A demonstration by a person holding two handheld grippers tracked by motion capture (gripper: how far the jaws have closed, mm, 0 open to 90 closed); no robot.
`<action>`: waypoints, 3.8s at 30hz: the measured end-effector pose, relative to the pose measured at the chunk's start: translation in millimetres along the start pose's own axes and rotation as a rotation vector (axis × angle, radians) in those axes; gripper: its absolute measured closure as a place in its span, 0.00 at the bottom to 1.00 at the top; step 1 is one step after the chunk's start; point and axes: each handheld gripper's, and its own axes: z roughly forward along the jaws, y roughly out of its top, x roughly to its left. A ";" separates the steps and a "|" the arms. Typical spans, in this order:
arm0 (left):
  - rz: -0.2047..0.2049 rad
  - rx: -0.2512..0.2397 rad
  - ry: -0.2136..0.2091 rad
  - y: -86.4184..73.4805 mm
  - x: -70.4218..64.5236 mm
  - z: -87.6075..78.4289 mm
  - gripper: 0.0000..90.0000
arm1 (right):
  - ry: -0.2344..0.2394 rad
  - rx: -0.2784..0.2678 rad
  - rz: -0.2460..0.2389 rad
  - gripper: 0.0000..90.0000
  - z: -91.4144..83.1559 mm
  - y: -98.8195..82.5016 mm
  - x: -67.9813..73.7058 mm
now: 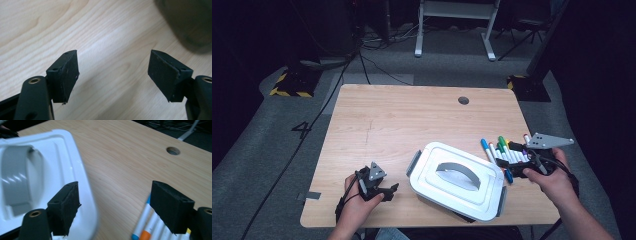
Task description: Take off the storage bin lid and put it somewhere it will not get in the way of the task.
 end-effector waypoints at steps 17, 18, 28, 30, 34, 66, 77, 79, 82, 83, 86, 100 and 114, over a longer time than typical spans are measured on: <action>0.009 0.015 0.016 -12.5 7.5 8.3 0.23 | 0.217 0.051 -0.157 0.56 30.2 33.1 77.5; 0.014 0.003 0.012 -13.0 9.4 9.9 0.21 | 0.220 0.073 -0.166 0.59 37.3 32.8 79.3; 0.028 -0.005 0.005 -12.1 12.9 12.1 0.18 | 0.240 0.158 -0.170 0.75 47.7 41.1 87.3; 0.021 -0.006 0.007 -12.6 12.4 11.9 0.18 | 0.238 0.155 -0.176 0.75 46.7 43.1 87.9; 0.001 -0.006 0.016 -14.0 13.7 10.7 0.18 | 0.245 0.115 -0.182 0.75 39.3 60.2 83.6; -0.023 -0.001 0.050 -17.8 18.9 6.7 0.16 | 0.069 0.075 -0.027 0.75 166.4 115.0 -38.7; -0.045 0.002 0.056 -15.9 19.9 9.0 0.14 | 0.087 0.169 0.018 0.75 207.5 73.0 -57.3; -0.046 0.003 0.055 -15.5 20.1 9.4 0.14 | 0.097 0.185 0.017 0.75 211.8 67.4 -55.1; -0.047 0.003 0.056 -15.5 20.1 9.4 0.14 | 0.149 0.193 0.010 0.75 215.1 63.3 -54.5; -0.046 0.003 0.056 -15.5 20.1 9.4 0.14 | 0.166 0.193 0.009 0.75 215.4 62.4 -54.6; -0.046 0.003 0.056 -15.5 20.1 9.4 0.14 | 0.196 0.198 -0.002 0.75 217.0 59.1 -55.1; -0.048 0.004 0.057 -15.5 20.1 9.5 0.13 | 0.245 0.244 -0.040 0.75 235.8 33.3 -49.8; -0.048 0.004 0.057 -15.5 20.1 9.5 0.13 | 0.166 0.166 -0.047 0.60 193.6 42.3 -58.4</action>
